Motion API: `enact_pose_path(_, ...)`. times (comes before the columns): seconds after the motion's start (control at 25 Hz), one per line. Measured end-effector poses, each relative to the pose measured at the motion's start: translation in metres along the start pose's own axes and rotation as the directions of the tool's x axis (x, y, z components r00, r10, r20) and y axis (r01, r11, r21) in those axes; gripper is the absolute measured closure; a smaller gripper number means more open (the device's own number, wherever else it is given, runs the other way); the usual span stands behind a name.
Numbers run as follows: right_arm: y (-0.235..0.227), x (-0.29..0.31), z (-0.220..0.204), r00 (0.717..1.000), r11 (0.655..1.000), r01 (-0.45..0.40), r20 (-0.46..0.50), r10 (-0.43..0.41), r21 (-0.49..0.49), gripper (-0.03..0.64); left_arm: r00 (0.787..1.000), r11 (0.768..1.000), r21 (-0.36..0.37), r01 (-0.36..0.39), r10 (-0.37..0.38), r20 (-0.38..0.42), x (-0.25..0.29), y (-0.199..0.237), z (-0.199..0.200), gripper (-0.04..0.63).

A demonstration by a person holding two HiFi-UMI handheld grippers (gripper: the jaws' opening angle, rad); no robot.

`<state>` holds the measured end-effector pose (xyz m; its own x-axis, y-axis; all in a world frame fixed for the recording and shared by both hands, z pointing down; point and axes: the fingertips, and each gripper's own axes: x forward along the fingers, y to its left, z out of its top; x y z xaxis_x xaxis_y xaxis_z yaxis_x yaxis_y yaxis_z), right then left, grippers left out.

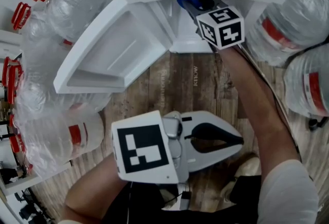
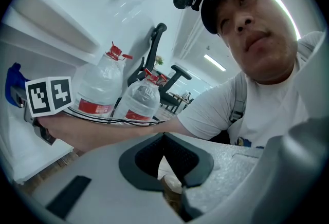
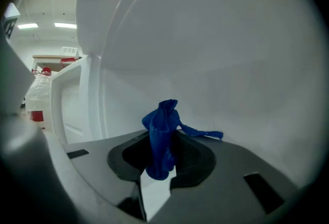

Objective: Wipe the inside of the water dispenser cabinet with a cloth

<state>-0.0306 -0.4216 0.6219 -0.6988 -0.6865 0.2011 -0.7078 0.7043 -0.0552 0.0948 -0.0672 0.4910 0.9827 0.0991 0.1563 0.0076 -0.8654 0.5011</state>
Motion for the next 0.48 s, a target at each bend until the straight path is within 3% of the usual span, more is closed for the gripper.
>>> enact_pose_path(0.12,-0.003,0.011,0.006,1.0,0.999,0.015,-0.006,-0.015,-0.038,0.526,1.0,1.0,0.005,-0.001,0.001,0.0,-0.001,-0.001,0.0,0.597)
enact_pose_path(0.48,0.034,0.013,0.006,0.998,0.99,-0.058,-0.038,0.054,-0.127,0.523,1.0,1.0,0.014,0.002,-0.002,-0.001,-0.005,-0.004,0.0,0.597)
